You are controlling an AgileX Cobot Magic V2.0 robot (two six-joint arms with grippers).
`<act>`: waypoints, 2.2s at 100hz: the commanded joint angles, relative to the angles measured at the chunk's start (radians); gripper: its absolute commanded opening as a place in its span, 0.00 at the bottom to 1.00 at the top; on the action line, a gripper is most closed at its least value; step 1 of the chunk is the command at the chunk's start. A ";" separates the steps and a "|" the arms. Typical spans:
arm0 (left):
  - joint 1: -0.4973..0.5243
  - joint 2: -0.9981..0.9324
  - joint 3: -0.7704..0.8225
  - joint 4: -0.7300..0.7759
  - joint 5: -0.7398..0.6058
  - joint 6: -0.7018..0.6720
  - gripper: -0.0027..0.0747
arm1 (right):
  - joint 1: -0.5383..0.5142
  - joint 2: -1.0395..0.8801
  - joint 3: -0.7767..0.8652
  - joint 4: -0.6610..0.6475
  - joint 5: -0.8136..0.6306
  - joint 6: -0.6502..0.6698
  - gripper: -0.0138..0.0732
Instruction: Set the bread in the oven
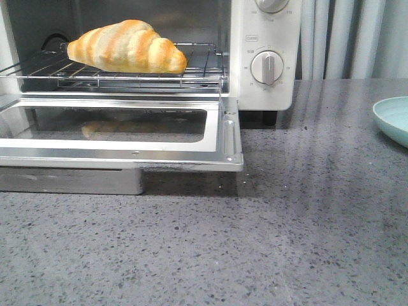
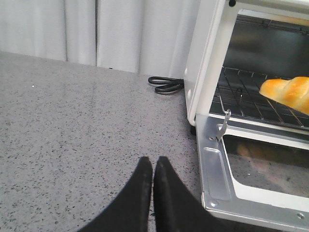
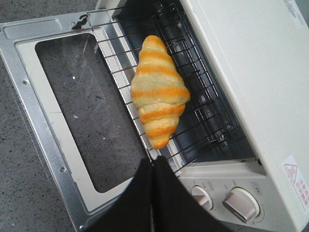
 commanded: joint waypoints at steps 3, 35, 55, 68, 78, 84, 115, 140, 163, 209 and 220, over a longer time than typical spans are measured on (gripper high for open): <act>0.001 -0.021 -0.026 -0.016 -0.085 0.000 0.01 | -0.025 -0.042 -0.023 -0.031 0.047 0.004 0.07; 0.001 -0.021 -0.026 -0.016 -0.085 0.000 0.01 | -0.103 -0.226 0.271 -0.031 -0.011 0.112 0.07; 0.001 -0.021 -0.026 -0.016 -0.085 0.000 0.01 | -0.148 -0.421 0.627 -0.031 -0.215 0.271 0.07; 0.001 -0.021 -0.026 -0.016 -0.085 0.000 0.01 | -0.196 -0.551 0.842 -0.028 -0.381 0.366 0.07; 0.001 -0.021 -0.026 -0.016 -0.085 0.000 0.01 | -0.239 -0.647 0.993 -0.004 -0.532 0.374 0.07; 0.001 -0.021 -0.026 -0.016 -0.085 0.000 0.01 | -0.275 -0.702 1.074 0.013 -0.600 0.374 0.07; 0.001 -0.021 -0.026 -0.016 -0.085 0.000 0.01 | -0.514 -0.984 1.478 0.112 -0.989 0.374 0.07; 0.001 -0.021 -0.026 -0.016 -0.085 0.000 0.01 | -0.645 -1.225 1.725 0.280 -1.151 0.173 0.07; 0.001 -0.021 -0.026 -0.016 -0.085 0.000 0.01 | -0.761 -1.347 1.819 0.340 -1.180 0.099 0.07; 0.001 -0.021 -0.026 -0.016 -0.085 0.000 0.01 | -1.074 -1.394 1.855 0.429 -1.233 0.015 0.07; 0.001 -0.021 -0.026 -0.016 -0.085 0.000 0.01 | -1.131 -1.451 1.855 0.429 -1.192 0.015 0.07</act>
